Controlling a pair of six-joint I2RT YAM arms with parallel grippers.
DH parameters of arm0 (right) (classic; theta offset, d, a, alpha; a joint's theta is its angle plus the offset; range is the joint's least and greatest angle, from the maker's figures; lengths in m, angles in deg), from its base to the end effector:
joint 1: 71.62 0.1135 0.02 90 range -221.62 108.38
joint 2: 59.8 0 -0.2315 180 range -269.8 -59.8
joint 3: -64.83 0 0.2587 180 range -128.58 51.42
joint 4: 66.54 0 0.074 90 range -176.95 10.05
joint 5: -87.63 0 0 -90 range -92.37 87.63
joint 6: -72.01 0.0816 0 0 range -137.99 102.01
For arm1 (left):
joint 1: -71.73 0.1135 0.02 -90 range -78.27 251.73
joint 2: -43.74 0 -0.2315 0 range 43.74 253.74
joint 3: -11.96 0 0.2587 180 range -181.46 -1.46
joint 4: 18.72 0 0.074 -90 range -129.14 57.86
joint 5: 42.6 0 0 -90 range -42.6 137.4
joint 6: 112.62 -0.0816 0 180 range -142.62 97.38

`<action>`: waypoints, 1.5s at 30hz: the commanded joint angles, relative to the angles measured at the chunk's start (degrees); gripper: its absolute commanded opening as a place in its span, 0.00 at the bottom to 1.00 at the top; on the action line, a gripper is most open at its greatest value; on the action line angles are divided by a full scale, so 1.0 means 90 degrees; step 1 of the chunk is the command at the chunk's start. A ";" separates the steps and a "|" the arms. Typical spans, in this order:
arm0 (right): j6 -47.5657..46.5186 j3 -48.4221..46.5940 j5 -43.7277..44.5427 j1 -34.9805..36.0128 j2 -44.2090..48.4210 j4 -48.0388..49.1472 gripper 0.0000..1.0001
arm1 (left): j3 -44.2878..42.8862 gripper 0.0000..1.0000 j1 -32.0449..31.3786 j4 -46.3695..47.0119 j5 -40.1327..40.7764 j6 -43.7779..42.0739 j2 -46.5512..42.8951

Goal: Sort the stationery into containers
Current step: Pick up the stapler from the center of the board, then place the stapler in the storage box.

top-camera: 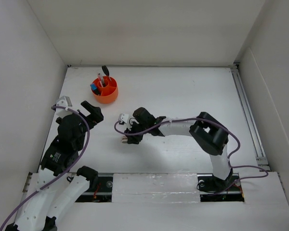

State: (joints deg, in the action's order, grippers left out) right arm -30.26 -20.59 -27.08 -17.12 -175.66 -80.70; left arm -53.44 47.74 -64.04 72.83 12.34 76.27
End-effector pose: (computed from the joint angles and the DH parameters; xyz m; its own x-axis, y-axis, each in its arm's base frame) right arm 0.2332 0.3857 0.0867 -0.2045 -0.6192 -0.7581 -0.9782 0.1572 0.1355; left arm 0.1845 -0.0437 0.3466 -0.1523 -0.4986 -0.8533 -0.1259 0.8662 -0.4837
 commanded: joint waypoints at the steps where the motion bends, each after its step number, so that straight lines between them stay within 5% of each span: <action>1: 0.0367 0.0334 0.0186 0.0116 0.0371 0.0083 0.00 | 0.0034 1.00 0.0009 0.0273 -0.0033 -0.0086 -0.0041; 8: 0.0621 0.1320 0.0606 0.0281 0.2107 0.0738 0.00 | 0.0160 1.00 0.0009 0.0681 -0.0958 -0.0534 0.0076; 17: 0.0280 0.1497 0.1436 0.0975 0.3945 -0.0335 0.00 | 0.0278 1.00 0.0009 0.1464 -0.4883 -0.1433 0.0653; 27: 0.0221 0.1565 0.2567 0.1971 0.5460 -0.1292 0.00 | 0.0493 1.00 0.0009 0.1893 -0.7694 -0.1502 0.0642; 34: 0.0221 0.1624 0.3846 0.2752 0.5684 -0.1576 0.00 | 0.0785 1.00 0.0009 0.2099 -0.8866 -0.0994 0.0965; 45: 0.0221 0.1682 0.4561 0.3222 0.6154 -0.1703 0.00 | 0.1351 1.00 -0.0108 0.2625 -1.0140 -0.0557 0.1043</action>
State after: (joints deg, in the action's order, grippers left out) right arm -27.88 -5.42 10.19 10.97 -122.59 -97.51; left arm -43.39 47.54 -45.52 -12.80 4.49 86.15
